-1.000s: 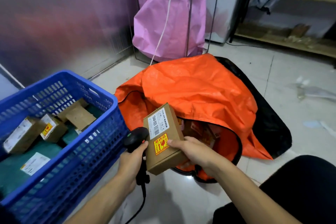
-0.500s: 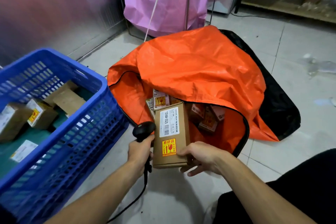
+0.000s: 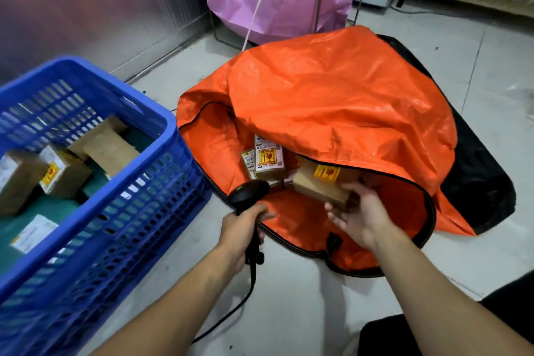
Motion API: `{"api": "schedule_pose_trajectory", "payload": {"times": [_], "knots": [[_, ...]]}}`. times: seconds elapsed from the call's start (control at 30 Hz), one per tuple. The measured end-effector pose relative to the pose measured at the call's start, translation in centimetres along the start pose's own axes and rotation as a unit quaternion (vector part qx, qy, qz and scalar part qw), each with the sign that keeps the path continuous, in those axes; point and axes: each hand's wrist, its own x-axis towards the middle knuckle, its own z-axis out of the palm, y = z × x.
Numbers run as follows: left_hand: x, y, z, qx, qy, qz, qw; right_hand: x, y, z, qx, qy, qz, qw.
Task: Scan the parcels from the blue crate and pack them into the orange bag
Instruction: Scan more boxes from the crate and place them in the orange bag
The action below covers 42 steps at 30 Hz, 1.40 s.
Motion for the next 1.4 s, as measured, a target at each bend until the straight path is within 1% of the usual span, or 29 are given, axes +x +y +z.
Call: {"api": "schedule_pose_trajectory", "payload": {"times": [0.13, 0.2, 0.37, 0.47, 0.53, 0.6, 0.67, 0.73, 0.83, 0.9, 0.93, 1.0, 1.1, 1.2, 1.27, 1.4], "knots": [[0.5, 2.8, 0.0, -0.010, -0.017, 0.048, 0.999, 0.7, -2.2, 2.4, 0.138, -0.036, -0.041, 0.989], [0.6, 4.0, 0.2, -0.010, -0.014, 0.058, 0.998, 0.6, -2.4, 3.5, 0.144, -0.034, -0.041, 0.988], [0.3, 5.9, -0.2, -0.015, -0.004, 0.071, 0.997, -1.0, -1.1, 5.4, 0.028, -0.043, -0.009, 0.999], [-0.7, 6.8, -1.2, 0.007, 0.014, 0.087, 0.996, -2.1, -0.8, 6.2, -0.065, -0.045, -0.019, 0.997], [-1.7, 7.7, -2.2, 0.028, 0.024, 0.098, 0.995, -3.0, -0.9, 6.8, -0.157, -0.058, -0.032, 0.985], [-3.3, 8.9, -3.3, 0.037, 0.027, 0.105, 0.993, -4.4, -0.9, 7.7, -0.244, -0.070, -0.055, 0.966], [-5.7, 10.6, -4.4, 0.047, 0.013, 0.116, 0.992, -5.8, -0.8, 8.9, -0.311, -0.078, -0.077, 0.944], [-8.9, 12.7, -6.0, 0.095, -0.007, 0.149, 0.984, -7.0, -0.4, 10.1, -0.339, -0.096, -0.081, 0.933], [-14.2, 15.6, -9.5, 0.177, -0.010, 0.225, 0.958, -8.4, 0.6, 12.0, -0.351, -0.134, -0.076, 0.923], [-17.0, 16.7, -12.7, 0.213, 0.016, 0.266, 0.940, -9.3, 1.5, 13.3, -0.364, -0.151, -0.082, 0.915], [-18.0, 16.9, -14.7, 0.224, 0.043, 0.277, 0.934, -9.9, 2.1, 14.2, -0.368, -0.161, -0.083, 0.912], [-19.1, 16.7, -17.7, 0.209, 0.094, 0.283, 0.931, -10.8, 2.9, 15.4, -0.374, -0.167, -0.086, 0.908], [-20.5, 16.5, -22.2, 0.150, 0.159, 0.275, 0.936, -12.6, 4.3, 18.3, -0.410, -0.189, -0.105, 0.886], [-21.9, 17.5, -25.4, 0.066, 0.163, 0.282, 0.943, -14.2, 5.7, 20.9, -0.428, -0.214, -0.135, 0.868], [-22.8, 18.1, -28.0, 0.010, 0.178, 0.288, 0.941, -15.1, 6.9, 22.8, -0.444, -0.226, -0.150, 0.854], [-23.5, 18.2, -33.0, -0.005, 0.255, 0.285, 0.924, -16.0, 9.3, 26.1, -0.486, -0.257, -0.184, 0.815]]}}
